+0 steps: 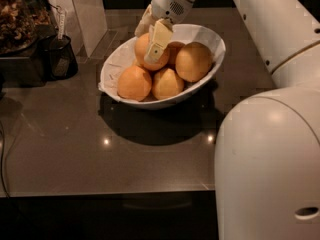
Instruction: Pick orange from white bowl
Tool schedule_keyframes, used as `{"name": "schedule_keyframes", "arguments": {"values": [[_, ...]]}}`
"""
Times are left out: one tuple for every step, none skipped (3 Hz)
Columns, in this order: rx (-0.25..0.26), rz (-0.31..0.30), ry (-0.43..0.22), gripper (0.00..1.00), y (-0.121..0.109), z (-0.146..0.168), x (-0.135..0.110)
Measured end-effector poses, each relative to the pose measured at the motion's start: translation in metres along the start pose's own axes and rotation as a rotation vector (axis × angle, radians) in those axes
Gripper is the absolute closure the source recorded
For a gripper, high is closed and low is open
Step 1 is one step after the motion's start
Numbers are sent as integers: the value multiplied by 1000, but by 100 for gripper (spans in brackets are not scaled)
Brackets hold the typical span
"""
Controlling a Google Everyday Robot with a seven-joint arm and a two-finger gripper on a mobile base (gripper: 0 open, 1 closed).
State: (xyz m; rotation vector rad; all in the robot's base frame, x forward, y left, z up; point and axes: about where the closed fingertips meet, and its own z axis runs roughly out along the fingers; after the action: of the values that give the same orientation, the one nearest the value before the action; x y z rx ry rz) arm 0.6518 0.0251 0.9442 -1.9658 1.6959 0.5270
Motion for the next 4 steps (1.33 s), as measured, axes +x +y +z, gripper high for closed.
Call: {"name": "schedule_keyframes", "arguments": {"values": [[0, 0, 0, 66, 0, 0, 0], [0, 0, 0, 89, 0, 0, 0], [0, 0, 0, 100, 0, 0, 0], [0, 0, 0, 100, 0, 0, 0]]}}
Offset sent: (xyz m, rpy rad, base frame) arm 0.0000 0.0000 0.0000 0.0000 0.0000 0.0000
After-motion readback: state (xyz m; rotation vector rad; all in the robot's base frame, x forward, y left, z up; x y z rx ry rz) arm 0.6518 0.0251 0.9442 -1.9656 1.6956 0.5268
